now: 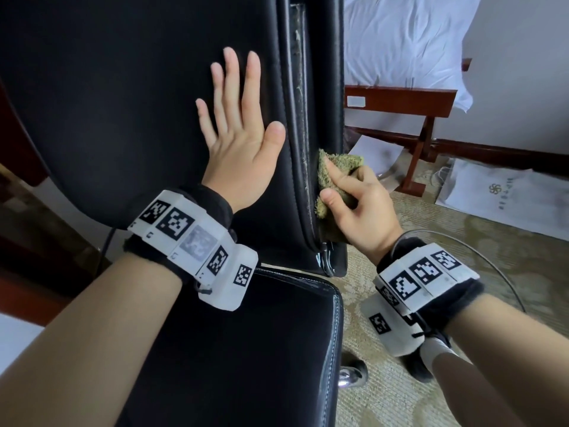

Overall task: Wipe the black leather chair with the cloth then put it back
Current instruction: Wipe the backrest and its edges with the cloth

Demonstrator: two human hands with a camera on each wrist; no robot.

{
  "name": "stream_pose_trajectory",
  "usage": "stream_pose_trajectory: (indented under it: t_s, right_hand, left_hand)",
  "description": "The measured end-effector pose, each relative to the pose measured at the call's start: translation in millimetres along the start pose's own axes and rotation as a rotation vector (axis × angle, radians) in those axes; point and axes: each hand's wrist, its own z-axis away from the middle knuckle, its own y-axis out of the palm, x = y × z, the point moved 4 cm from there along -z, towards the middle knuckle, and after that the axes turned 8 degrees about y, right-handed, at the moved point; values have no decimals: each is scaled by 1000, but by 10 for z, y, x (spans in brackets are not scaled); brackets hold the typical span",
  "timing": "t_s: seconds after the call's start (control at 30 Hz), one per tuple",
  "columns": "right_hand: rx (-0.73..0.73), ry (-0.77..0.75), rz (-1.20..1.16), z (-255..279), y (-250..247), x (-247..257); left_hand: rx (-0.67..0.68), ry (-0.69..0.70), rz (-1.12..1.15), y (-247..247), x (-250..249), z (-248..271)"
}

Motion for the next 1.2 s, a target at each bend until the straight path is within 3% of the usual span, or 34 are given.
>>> stream_pose_trajectory:
  t_s: [0.17,0.33,0.43,0.63,0.83,1.0,1.2]
  right_hand:
    - [148,97,165,203,77,-206]
    - [163,150,89,184,-25,-117]
    - [72,122,49,176,-157,19]
    - [-185,-74,-74,-165,-502,617]
    - [-79,-20,24,-235,-179,406]
    - [-19,13,11,-240,-127,239]
    - [74,13,62,-156,-109,100]
  left_hand:
    - [-13,7,3,10,5,-2]
    - [-23,-8,6,-12,-15,-3]
    - [-1,-14,-7,-26,-13,12]
    - [22,-15,-14,-47,-34,19]
    - [19,-4,-20,-28,-11,27]
    - [-69,37,-30,8,13,0]
    - [-82,53,-30,13,25,5]
